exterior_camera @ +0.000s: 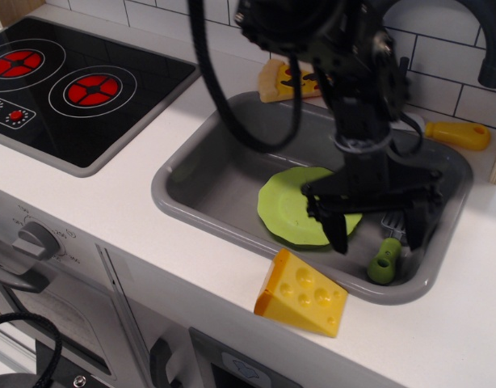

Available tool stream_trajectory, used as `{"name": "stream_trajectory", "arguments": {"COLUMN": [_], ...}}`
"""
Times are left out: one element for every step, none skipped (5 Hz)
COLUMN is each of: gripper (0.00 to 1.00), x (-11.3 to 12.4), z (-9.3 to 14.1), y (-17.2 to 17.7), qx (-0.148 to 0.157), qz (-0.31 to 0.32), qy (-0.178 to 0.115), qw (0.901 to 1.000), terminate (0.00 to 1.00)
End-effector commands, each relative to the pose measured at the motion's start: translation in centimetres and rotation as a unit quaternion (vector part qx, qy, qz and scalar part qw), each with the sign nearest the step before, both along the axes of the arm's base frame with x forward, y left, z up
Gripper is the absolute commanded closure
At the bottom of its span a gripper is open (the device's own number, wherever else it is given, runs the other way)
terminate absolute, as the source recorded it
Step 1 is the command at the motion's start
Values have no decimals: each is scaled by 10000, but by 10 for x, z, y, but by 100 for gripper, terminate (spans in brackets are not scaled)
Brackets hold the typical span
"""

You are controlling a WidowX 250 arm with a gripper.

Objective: Put spatula on plate sink

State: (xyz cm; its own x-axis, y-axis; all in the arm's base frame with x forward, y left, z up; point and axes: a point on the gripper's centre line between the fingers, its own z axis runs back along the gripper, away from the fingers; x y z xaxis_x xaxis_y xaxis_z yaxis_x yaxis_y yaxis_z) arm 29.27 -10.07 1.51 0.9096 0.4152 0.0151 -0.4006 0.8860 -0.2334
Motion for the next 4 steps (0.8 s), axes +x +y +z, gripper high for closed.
{"name": "stream_trajectory", "arguments": {"gripper": [0, 0, 0, 0], "x": [9, 8, 4, 0], "z": [-3, -14, -22, -27], "y": [-7, -5, -5, -5], "qx": [23, 28, 29, -58], "qz": [84, 157, 190, 214], "qy": [-238, -172, -130, -16], "qw": [9997, 9997, 9997, 9998], "terminate": [0, 0, 0, 0]}}
